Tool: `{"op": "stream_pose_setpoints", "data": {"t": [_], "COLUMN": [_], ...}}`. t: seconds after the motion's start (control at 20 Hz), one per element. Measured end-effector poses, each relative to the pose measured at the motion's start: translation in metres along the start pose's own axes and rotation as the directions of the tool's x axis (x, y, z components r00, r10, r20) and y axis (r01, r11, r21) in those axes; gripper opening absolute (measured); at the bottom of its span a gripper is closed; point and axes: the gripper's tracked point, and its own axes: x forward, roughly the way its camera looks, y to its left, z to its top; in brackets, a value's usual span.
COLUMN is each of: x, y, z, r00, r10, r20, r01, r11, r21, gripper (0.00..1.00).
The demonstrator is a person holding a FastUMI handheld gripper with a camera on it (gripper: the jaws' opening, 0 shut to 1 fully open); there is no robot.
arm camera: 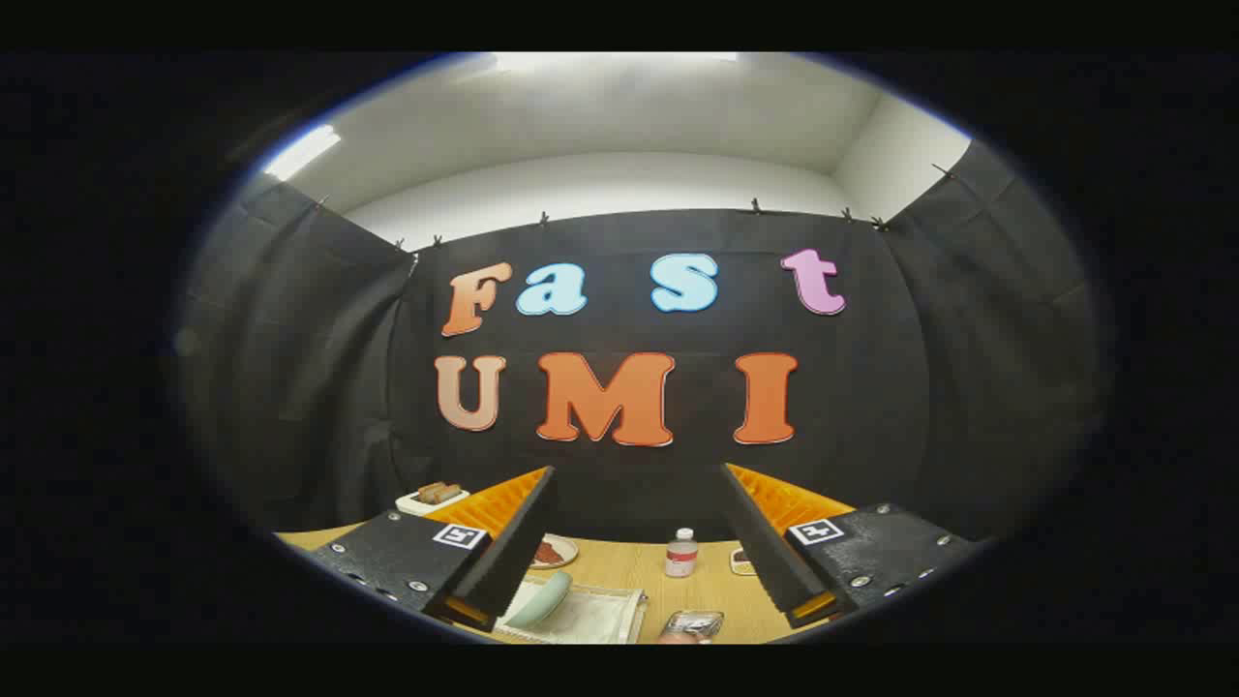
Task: Take the plate from the dish rack, then take the spoon from the basket and place it into the plate.
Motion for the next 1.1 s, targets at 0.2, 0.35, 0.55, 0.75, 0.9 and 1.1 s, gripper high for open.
{"op": "stream_pose_setpoints", "data": {"t": [0.2,0.35,0.55,0.75,0.9,1.1], "x": [-0.004,-0.008,-0.016,-0.019,-0.02,-0.021], "y": [-0.001,-0.004,-0.004,-0.007,-0.008,-0.007], "z": [0.001,0.004,-0.001,-0.002,-0.003,-0.012], "r00": [1.0,1.0,1.0,1.0,1.0,0.999], "r10": [-0.002,-0.014,-0.016,-0.025,-0.03,-0.024], "r20": [-0.009,0.007,-0.002,0.007,0.007,-0.037], "r01": [0.002,0.015,0.016,0.025,0.03,0.024], "r11": [1.0,1.0,0.999,0.999,0.999,1.0], "r21": [0.011,-0.014,-0.033,-0.034,-0.023,-0.019], "gripper": [0.97,0.98,0.97,0.98,0.98,0.97]}}
